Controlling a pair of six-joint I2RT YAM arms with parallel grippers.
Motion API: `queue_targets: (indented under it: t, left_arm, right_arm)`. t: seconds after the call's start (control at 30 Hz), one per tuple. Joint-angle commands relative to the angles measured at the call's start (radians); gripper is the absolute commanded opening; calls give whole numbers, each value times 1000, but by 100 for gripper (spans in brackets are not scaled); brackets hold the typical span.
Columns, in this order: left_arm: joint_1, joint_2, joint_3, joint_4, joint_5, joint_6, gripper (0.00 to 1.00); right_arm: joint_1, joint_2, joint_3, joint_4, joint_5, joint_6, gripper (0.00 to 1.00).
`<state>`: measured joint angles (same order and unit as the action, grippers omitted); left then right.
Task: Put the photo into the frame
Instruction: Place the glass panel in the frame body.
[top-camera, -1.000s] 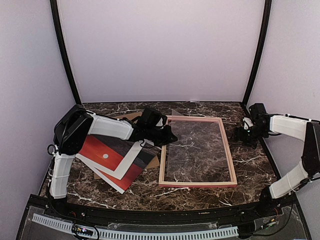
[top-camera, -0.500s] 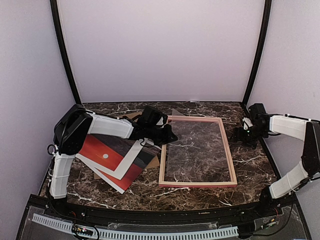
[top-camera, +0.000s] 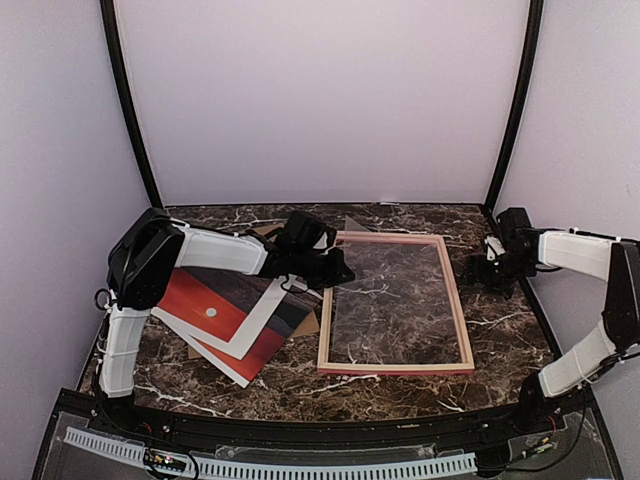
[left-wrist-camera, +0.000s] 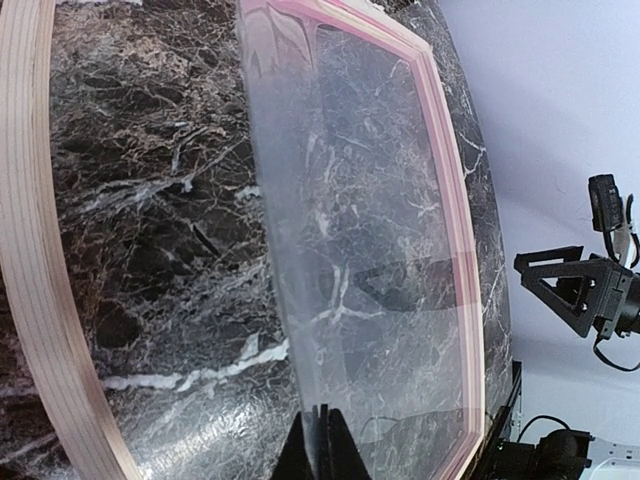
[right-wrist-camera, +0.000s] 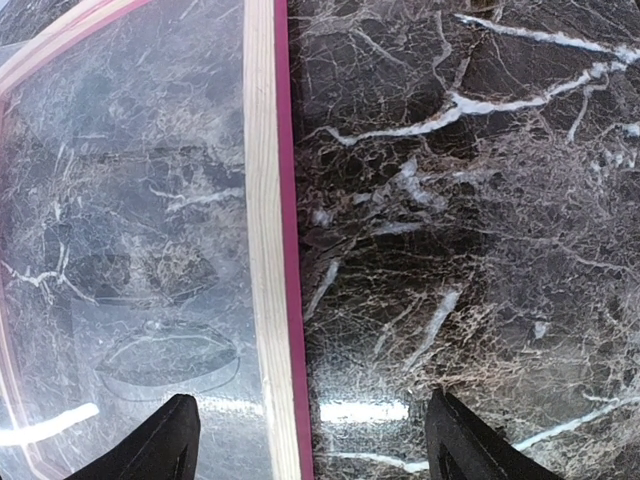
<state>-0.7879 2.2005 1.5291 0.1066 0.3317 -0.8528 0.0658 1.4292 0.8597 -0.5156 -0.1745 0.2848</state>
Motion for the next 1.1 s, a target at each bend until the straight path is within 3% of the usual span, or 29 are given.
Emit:
queue_targets:
  t: [0.0,1.07]
  left_arm:
    - [3,-15,35,-26,6,32,0]
    - [5,-59,39,-46,12,65,3]
  right_arm:
    - [9,11,-13,22,8,-12,79]
    - [19,35,-10,25,0,-12,80]
